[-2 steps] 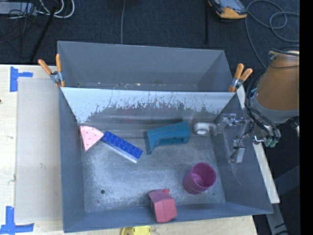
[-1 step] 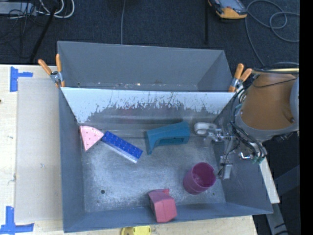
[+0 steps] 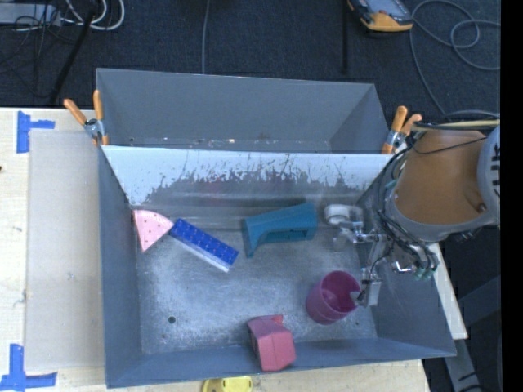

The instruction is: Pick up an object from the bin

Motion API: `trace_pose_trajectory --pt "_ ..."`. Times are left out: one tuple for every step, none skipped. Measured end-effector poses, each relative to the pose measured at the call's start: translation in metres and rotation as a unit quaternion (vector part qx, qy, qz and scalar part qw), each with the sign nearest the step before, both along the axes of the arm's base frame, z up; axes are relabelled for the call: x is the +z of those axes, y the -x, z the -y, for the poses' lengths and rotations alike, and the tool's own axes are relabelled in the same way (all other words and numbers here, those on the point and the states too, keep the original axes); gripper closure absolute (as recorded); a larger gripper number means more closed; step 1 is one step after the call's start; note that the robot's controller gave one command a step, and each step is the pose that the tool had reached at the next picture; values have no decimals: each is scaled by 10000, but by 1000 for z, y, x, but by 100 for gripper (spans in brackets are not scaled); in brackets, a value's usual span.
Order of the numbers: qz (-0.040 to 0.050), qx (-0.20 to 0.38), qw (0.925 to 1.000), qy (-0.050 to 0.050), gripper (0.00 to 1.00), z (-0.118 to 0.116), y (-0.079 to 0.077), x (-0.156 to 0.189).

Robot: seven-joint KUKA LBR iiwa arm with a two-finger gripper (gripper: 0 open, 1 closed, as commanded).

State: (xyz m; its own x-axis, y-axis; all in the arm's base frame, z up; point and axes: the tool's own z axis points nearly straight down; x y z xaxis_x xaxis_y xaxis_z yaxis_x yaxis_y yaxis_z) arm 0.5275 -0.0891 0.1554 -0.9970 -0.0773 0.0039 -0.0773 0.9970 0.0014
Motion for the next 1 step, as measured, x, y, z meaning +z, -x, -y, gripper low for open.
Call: trace_pose_trajectory --pt "3 154 9999 -8 0 1 6 -2"
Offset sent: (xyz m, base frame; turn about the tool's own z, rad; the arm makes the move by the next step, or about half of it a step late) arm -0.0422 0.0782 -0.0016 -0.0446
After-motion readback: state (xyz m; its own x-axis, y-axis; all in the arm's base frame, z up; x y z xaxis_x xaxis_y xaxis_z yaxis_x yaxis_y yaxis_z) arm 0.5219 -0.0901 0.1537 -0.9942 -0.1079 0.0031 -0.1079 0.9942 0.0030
